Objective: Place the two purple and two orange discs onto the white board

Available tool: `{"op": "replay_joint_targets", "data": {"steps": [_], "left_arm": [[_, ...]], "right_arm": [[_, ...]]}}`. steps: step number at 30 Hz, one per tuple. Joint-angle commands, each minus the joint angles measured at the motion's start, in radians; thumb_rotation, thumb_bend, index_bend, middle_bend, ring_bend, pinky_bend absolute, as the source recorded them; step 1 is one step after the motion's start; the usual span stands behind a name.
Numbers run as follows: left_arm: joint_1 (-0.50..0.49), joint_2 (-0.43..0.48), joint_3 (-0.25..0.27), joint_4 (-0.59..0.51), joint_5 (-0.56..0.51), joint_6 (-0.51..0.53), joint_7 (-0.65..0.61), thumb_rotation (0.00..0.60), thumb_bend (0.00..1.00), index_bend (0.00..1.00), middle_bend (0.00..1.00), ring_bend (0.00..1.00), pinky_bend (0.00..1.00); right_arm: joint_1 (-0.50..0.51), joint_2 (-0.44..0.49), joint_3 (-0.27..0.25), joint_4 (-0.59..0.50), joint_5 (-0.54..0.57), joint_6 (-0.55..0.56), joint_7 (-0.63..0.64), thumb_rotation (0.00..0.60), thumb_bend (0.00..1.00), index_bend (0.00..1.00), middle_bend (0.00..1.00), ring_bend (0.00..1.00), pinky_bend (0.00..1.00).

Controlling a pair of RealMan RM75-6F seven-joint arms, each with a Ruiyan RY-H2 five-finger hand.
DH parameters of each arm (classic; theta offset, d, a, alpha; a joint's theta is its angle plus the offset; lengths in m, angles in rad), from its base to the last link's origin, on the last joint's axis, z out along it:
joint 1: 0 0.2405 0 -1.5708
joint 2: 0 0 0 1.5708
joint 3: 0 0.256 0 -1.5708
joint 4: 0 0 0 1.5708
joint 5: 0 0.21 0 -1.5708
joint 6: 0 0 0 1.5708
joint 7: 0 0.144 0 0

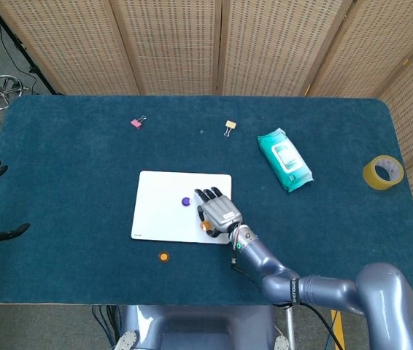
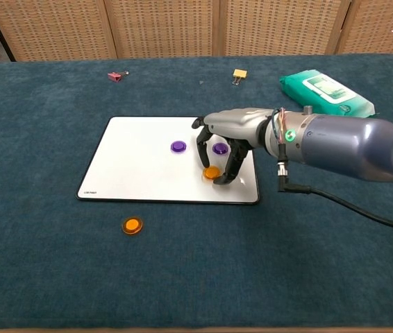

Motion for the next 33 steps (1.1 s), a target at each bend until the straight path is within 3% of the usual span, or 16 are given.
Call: {"op": "replay_joint_targets", "data": {"steps": [1,7,16,24,29,33], "left_arm": [[0.000,0.001,0.000,-0.001,0.000,0.000,-0.001,0.600,0.10,0.00,0.00,0.00,0.00],[0.001,0.003,-0.002,-0.002,-0.001,0.000,-0.004,0.600,0.10,0.00,0.00,0.00,0.00],[0.001,0.005,-0.003,0.000,-0.002,-0.002,-0.014,0.600,0.10,0.00,0.00,0.00,0.00],[0.000,0.005,-0.004,0.002,0.000,-0.002,-0.016,0.600,0.10,0.00,0.00,0.00,0.00],[-0.004,0.002,0.000,0.001,0.005,-0.012,-0.010,0.600,0.10,0.00,0.00,0.00,0.00],[-0.017,-0.003,0.016,-0.001,0.029,-0.038,0.003,0.600,0.10,0.00,0.00,0.00,0.00]], "right_arm": [[0.002,-0.001,-0.001,0.000,0.003,0.001,0.001,0.600,0.36,0.50,0.00,0.00,0.00],[0.008,-0.006,-0.005,0.004,0.010,0.002,0.005,0.600,0.36,0.48,0.00,0.00,0.00],[0.013,-0.011,-0.009,0.009,0.010,0.007,0.017,0.600,0.36,0.37,0.00,0.00,0.00],[0.002,0.016,-0.005,-0.037,-0.025,0.037,0.038,0.600,0.36,0.35,0.00,0.00,0.00],[-0.027,0.089,-0.003,-0.140,-0.089,0.101,0.045,0.600,0.32,0.34,0.00,0.00,0.00],[-0.119,0.272,-0.030,-0.326,-0.229,0.226,0.081,0.600,0.18,0.31,0.00,0.00,0.00]]}}
